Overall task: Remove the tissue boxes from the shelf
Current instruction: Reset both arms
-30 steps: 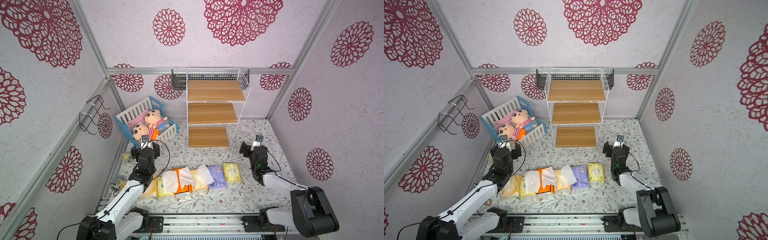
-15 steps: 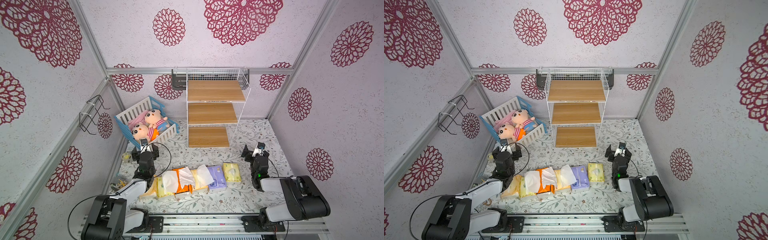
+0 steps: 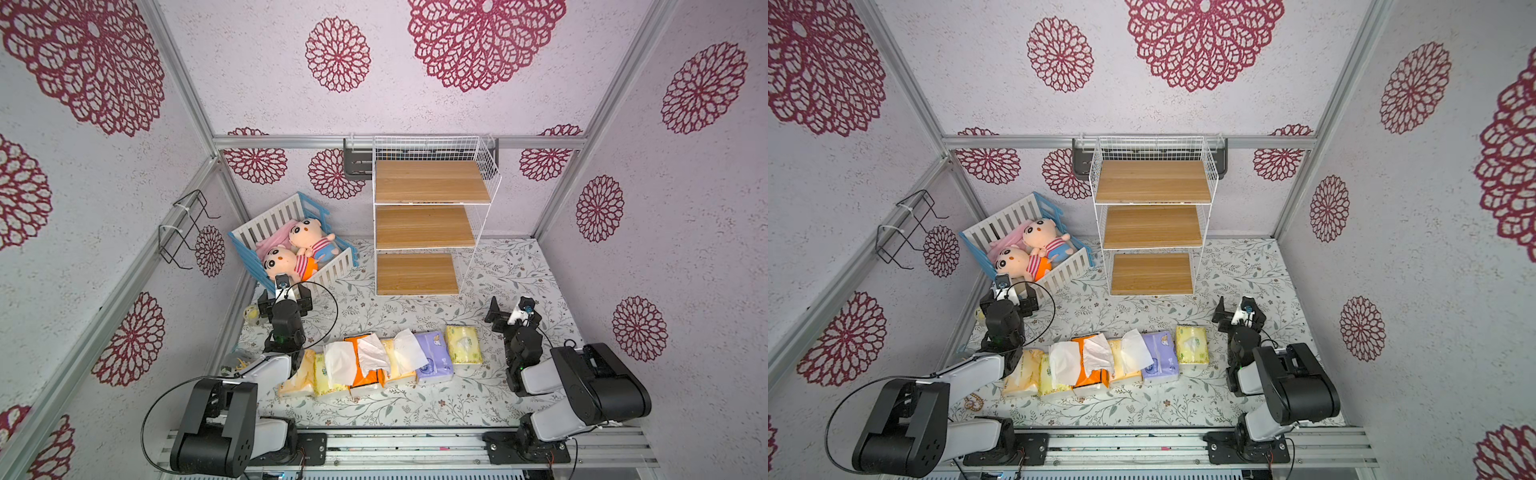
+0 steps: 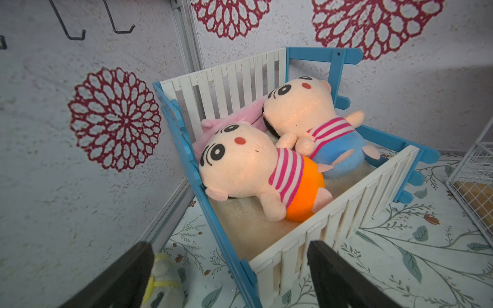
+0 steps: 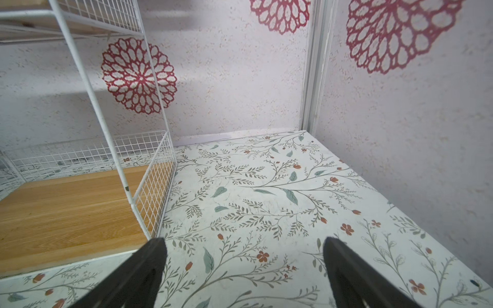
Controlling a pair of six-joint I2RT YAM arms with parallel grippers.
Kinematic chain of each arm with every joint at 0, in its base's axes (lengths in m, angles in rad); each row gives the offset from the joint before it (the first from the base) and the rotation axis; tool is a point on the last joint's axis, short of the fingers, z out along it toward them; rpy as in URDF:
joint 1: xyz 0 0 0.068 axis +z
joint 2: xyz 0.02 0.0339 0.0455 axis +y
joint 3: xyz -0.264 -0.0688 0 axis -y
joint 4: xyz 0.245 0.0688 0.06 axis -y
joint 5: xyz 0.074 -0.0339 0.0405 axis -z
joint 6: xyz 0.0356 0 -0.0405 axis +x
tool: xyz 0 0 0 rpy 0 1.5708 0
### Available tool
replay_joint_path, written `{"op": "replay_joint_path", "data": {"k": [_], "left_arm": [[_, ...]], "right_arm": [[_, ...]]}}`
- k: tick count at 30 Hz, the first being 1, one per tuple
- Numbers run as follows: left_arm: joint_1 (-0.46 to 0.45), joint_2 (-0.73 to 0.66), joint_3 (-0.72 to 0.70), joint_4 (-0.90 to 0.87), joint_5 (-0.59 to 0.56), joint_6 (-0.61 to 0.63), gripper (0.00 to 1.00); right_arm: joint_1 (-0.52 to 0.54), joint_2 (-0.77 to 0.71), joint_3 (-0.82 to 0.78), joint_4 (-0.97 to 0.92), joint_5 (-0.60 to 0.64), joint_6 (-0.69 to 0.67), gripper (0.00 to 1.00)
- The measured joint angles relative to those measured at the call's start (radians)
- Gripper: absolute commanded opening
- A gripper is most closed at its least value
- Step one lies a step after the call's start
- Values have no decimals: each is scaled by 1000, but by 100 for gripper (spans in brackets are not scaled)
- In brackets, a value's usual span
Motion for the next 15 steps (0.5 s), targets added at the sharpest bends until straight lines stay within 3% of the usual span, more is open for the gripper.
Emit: {"op": "replay_joint_path", "data": {"k": [6, 15], "left_arm": [[20, 16, -94, 104, 26, -16, 97], [43, 269, -133, 373, 47, -8, 97]], "right_arm": [[0, 0, 7, 26, -16, 0, 99], [0, 0, 7, 31, -26, 0, 99]]}}
